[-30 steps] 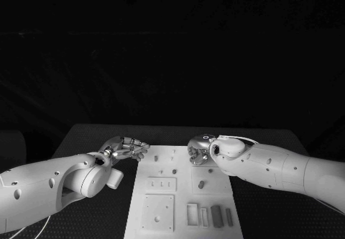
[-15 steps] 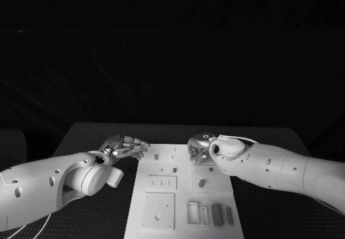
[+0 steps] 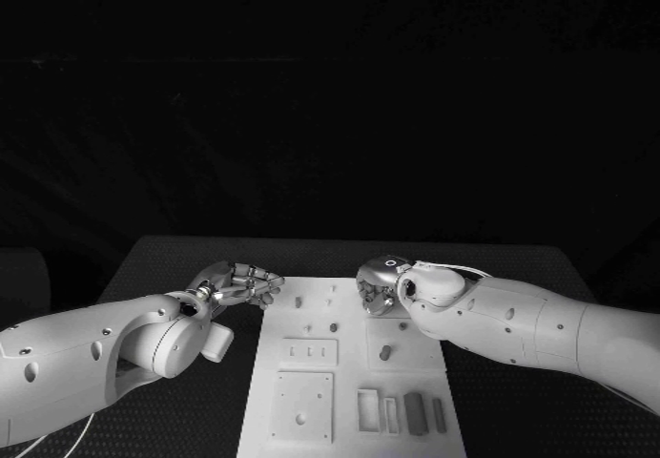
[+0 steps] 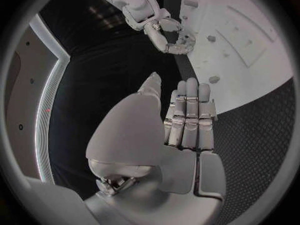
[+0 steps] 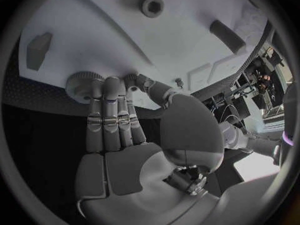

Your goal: Assemble the parts on the task board

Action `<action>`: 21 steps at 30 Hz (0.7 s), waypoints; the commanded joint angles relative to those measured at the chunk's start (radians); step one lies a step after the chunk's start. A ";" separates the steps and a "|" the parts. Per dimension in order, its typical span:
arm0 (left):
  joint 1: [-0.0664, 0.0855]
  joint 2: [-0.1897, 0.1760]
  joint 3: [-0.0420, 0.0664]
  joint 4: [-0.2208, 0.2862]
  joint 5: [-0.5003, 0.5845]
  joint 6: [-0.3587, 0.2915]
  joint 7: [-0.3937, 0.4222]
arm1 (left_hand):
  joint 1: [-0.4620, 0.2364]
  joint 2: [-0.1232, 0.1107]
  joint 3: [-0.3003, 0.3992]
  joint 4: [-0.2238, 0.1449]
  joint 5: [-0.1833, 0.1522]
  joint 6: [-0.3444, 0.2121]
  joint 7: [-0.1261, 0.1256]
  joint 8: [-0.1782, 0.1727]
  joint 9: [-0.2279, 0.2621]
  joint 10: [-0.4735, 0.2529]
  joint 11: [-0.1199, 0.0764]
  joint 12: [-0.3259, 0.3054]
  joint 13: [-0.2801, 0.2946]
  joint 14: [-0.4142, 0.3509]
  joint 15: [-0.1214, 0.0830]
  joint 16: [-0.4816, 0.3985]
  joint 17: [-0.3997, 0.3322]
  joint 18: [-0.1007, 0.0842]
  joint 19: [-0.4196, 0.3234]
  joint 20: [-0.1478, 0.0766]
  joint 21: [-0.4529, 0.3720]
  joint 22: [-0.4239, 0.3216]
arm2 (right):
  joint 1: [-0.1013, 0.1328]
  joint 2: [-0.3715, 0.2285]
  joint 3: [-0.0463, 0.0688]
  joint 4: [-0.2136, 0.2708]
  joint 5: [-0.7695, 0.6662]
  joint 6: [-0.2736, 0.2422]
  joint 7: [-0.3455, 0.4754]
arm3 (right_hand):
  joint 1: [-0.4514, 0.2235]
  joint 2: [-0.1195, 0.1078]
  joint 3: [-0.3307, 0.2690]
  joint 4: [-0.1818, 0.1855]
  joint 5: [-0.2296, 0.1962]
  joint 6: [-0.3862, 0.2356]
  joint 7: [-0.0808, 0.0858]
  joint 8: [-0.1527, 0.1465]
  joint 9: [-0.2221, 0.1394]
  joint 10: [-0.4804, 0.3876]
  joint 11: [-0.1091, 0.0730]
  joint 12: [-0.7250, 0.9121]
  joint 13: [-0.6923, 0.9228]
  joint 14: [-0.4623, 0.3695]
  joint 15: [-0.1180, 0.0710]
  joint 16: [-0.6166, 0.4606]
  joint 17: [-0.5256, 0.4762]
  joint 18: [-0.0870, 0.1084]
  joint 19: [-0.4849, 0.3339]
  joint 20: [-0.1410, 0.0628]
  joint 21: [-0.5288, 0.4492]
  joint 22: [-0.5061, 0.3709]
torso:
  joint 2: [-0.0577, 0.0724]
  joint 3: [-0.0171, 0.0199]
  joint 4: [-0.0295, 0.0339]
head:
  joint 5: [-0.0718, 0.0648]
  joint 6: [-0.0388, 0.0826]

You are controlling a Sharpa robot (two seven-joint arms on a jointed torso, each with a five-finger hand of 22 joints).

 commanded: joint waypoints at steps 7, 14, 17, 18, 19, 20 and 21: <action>0.001 0.003 0.001 -0.002 0.003 0.017 0.004 | 0.006 0.005 -0.006 0.000 -0.004 0.004 0.001 -0.004 0.002 0.007 -0.001 -0.004 0.002 0.002 0.001 -0.006 0.001 0.011 -0.005 0.001 0.004 0.017 | -0.022 0.002 -0.010 0.004 -0.038 -0.001 -0.036 | 0.024 0.017 0.035 -0.020 -0.001 0.020 -0.003 0.009 0.007 0.024 -0.004 0.003 0.000 0.009 -0.010 0.007 0.006 0.017 0.011 -0.006 0.016 0.023 | 0.002 0.0006 -0.0010 | 0.000 0.001; 0.001 0.003 0.001 -0.006 0.003 0.017 0.004 | 0.006 0.005 -0.007 -0.001 -0.004 0.004 0.001 -0.004 0.002 0.007 -0.001 -0.004 0.002 0.002 0.001 -0.007 0.002 0.011 -0.006 0.001 0.004 0.017 | -0.022 -0.007 -0.009 0.017 -0.055 -0.063 -0.067 | 0.019 0.009 0.060 -0.025 -0.001 0.040 -0.010 0.010 0.013 0.048 -0.012 0.004 0.001 0.021 -0.018 0.019 0.016 0.017 0.026 -0.012 0.035 0.024 | 0.003 0.0010 -0.0004 | -0.001 0.005; 0.001 0.003 0.001 -0.007 0.003 0.016 0.004 | 0.006 0.006 -0.007 -0.001 -0.004 0.004 0.001 -0.004 0.002 0.007 -0.001 -0.005 0.002 0.002 0.001 -0.007 0.002 0.011 -0.006 0.001 0.004 0.017 | -0.021 -0.008 -0.008 0.022 -0.064 -0.082 -0.083 | 0.019 0.003 0.069 -0.025 -0.001 0.046 -0.012 0.010 0.015 0.053 -0.015 0.003 0.001 0.024 -0.021 0.024 0.020 0.017 0.029 -0.015 0.043 0.024 | 0.003 0.0007 -0.0002 | -0.001 0.008; 0.001 0.002 0.001 -0.007 0.003 0.016 0.004 | 0.007 0.006 -0.007 0.000 -0.004 0.004 0.001 -0.004 0.002 0.007 -0.001 -0.005 0.002 0.002 0.001 -0.007 0.002 0.011 -0.006 0.001 0.004 0.017 | -0.021 -0.008 -0.007 0.024 -0.067 -0.088 -0.086 | 0.018 0.001 0.073 -0.023 -0.001 0.048 -0.013 0.009 0.015 0.055 -0.015 0.002 0.001 0.024 -0.021 0.025 0.021 0.017 0.030 -0.016 0.045 0.024 | 0.003 0.0007 -0.0002 | -0.001 0.008; 0.001 0.002 0.001 -0.007 0.003 0.016 0.004 | 0.007 0.006 -0.007 0.000 -0.004 0.004 0.001 -0.004 0.002 0.007 -0.001 -0.005 0.002 0.002 0.001 -0.007 0.002 0.011 -0.006 0.001 0.004 0.017 | -0.021 -0.008 -0.005 0.025 -0.069 -0.093 -0.087 | 0.018 -0.001 0.075 -0.023 -0.001 0.049 -0.013 0.009 0.016 0.057 -0.016 0.002 0.001 0.024 -0.022 0.026 0.022 0.017 0.030 -0.016 0.047 0.024 | 0.004 0.0006 -0.0003 | 0.000 0.009; 0.001 0.002 0.001 -0.007 0.003 0.016 0.005 | 0.007 0.006 -0.007 0.000 -0.004 0.004 0.001 -0.004 0.002 0.007 -0.001 -0.005 0.002 0.002 0.001 -0.007 0.002 0.011 -0.006 0.001 0.004 0.017 | -0.021 -0.008 -0.004 0.027 -0.071 -0.099 -0.089 | 0.018 -0.002 0.078 -0.023 -0.001 0.051 -0.014 0.009 0.017 0.058 -0.016 0.001 0.001 0.025 -0.022 0.028 0.023 0.017 0.031 -0.017 0.049 0.024 | 0.004 0.0004 0.0000 | 0.000 0.010; 0.001 0.002 0.001 -0.007 0.003 0.016 0.005 | 0.007 0.006 -0.007 0.000 -0.004 0.004 0.001 -0.004 0.002 0.007 -0.001 -0.005 0.002 0.002 0.001 -0.007 0.002 0.011 -0.006 0.001 0.004 0.017 | -0.021 -0.007 -0.003 0.029 -0.077 -0.108 -0.092 | 0.018 -0.004 0.080 -0.022 -0.001 0.053 -0.014 0.009 0.017 0.060 -0.017 0.001 0.000 0.025 -0.023 0.029 0.024 0.017 0.032 -0.018 0.051 0.024 | 0.004 0.0004 0.0000 | 0.000 0.011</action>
